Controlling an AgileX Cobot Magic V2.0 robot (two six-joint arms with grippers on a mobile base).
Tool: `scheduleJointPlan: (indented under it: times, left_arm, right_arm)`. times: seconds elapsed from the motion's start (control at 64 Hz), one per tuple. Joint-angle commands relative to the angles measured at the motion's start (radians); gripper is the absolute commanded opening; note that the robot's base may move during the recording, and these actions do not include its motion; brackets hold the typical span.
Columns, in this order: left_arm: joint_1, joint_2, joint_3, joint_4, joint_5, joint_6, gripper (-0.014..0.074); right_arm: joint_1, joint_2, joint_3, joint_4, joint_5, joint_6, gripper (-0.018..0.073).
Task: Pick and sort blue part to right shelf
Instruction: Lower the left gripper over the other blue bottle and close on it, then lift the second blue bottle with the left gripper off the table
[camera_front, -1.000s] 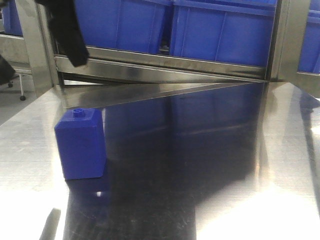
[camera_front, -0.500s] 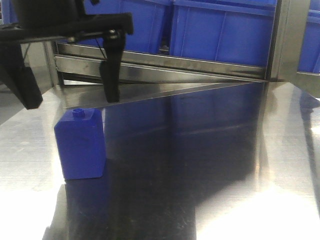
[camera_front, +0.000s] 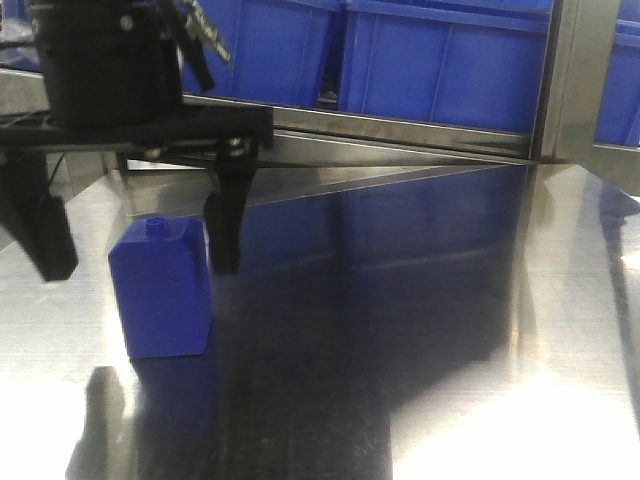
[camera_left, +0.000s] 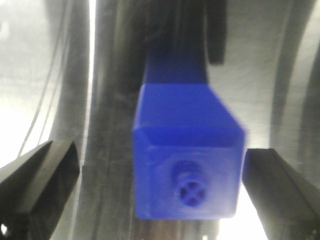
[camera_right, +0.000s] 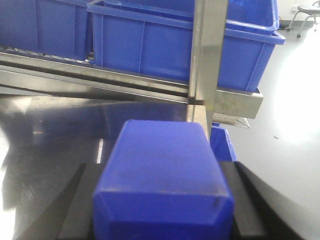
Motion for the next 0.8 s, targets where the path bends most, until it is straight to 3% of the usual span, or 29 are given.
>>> scheduleJointPlan:
  times: [0.0, 0.156, 0.781]
  left_arm:
    - [-0.006, -0.041, -0.002, 0.0, 0.002, -0.018, 0.0699]
    - [-0.016, -0.041, 0.004, 0.0, -0.081, -0.018, 0.0699]
    - [-0.016, -0.024, 0.004, 0.0, -0.079, -0.018, 0.0694]
  right_arm:
    - [-0.008, 0.007, -0.03, -0.008, -0.088, -0.005, 0.0414]
    - [-0.008, 0.007, -0.03, -0.008, -0.088, -0.005, 0.0414]
    - [-0.008, 0.007, -0.03, -0.008, -0.088, -0.005, 0.0414]
